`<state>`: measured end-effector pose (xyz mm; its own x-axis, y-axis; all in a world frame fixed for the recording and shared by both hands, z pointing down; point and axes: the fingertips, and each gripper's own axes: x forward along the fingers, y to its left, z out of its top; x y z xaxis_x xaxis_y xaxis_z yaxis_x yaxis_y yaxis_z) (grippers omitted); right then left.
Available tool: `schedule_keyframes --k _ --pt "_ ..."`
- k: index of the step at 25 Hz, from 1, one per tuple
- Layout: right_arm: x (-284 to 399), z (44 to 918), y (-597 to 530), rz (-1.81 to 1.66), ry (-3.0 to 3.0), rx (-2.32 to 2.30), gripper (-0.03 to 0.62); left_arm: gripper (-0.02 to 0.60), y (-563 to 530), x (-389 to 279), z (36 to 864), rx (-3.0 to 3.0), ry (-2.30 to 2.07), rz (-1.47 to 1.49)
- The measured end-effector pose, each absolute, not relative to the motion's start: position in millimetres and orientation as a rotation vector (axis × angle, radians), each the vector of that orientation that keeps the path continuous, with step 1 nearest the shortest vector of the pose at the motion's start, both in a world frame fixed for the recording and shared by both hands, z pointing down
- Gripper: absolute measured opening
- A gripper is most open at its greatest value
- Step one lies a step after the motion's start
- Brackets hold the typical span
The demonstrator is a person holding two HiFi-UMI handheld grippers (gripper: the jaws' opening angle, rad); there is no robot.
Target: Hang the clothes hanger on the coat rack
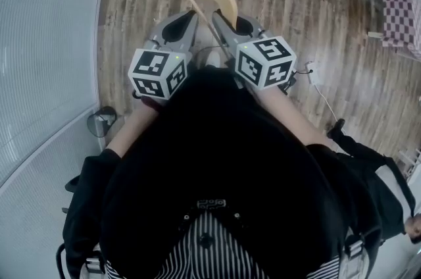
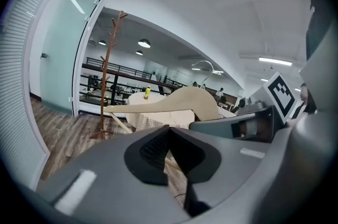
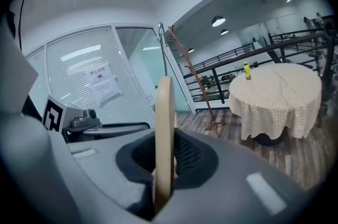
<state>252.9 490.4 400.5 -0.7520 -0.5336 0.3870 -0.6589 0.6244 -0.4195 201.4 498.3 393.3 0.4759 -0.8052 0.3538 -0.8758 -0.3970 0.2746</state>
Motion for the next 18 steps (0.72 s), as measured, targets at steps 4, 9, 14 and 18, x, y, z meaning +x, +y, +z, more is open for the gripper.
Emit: schedule_keyframes --k 4,9,14,18 --pt "280 398 489 0.834 -2.628 1.046 0.038 0.003 492 224 384 2.356 -1.370 0.205" --pt "297 391 491 0.840 -2.641 1.050 0.038 0.003 495 249 379 2.391 -1.337 0.250" --pt "311 389 495 0.832 -2.665 1.075 0.038 0.003 492 269 376 2.436 -1.306 0.274" --pt "319 389 495 0.852 -2.673 1.091 0.038 0.003 494 278 377 2.461 -1.295 0.309"
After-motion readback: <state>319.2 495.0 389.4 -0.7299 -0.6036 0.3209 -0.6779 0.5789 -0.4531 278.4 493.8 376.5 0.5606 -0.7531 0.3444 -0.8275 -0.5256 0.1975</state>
